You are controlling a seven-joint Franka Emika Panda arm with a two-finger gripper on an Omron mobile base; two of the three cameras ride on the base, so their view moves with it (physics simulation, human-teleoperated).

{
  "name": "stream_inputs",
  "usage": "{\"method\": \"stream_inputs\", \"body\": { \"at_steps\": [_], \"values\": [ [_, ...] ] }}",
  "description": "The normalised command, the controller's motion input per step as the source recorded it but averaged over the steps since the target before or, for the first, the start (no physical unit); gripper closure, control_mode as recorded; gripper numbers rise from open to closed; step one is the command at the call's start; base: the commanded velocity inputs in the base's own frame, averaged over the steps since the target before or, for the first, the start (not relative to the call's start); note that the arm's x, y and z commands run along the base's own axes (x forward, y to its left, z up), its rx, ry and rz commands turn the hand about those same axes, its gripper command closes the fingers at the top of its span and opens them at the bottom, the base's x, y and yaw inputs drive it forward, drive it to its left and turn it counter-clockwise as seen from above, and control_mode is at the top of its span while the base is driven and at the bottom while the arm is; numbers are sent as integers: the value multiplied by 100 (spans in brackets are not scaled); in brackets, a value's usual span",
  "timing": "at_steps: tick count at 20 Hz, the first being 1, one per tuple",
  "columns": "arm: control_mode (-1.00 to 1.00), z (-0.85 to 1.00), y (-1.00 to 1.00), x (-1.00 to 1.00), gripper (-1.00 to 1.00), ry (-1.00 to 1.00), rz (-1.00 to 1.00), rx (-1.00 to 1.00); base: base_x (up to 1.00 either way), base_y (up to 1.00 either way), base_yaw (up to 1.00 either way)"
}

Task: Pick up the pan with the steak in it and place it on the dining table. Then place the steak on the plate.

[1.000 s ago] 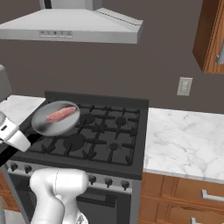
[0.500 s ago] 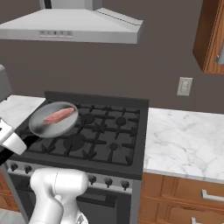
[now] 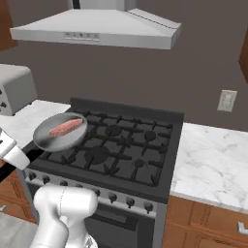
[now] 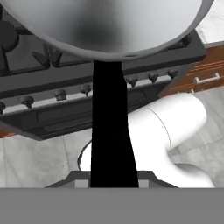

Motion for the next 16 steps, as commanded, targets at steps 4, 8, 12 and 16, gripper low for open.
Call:
{"method": "stream_inputs", "body": {
  "at_steps": [4, 8, 12, 16],
  "values": [
    [100, 0, 0, 0, 100, 0, 0, 0, -18, 0, 47],
    [100, 0, 0, 0, 100, 0, 0, 0, -17, 0, 48],
    [100, 0, 0, 0, 100, 0, 0, 0, -13, 0, 49],
    [100, 0, 0, 0, 100, 0, 0, 0, -7, 0, 50]
  ]
}}
